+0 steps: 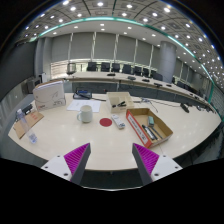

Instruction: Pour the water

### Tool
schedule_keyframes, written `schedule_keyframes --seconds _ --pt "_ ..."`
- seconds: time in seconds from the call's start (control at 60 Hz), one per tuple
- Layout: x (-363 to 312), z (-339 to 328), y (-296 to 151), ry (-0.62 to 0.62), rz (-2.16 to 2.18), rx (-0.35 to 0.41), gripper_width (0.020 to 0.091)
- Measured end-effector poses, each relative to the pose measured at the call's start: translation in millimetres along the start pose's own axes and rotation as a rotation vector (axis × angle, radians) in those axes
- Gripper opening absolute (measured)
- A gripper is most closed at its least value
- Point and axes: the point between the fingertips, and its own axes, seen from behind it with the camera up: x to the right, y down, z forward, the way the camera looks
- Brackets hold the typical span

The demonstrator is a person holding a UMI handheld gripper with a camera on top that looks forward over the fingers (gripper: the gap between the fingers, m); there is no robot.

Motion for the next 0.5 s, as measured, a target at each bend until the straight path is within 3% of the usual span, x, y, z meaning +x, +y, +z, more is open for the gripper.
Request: schedule_keyframes --seconds 0.233,0.5 --pt "-57.5 7.9 3.3 -0.074 -0.011 -0.001 0.0858" --pt "-187.7 12.4 13.0 -0.198 -0.061 0.031 0.0861"
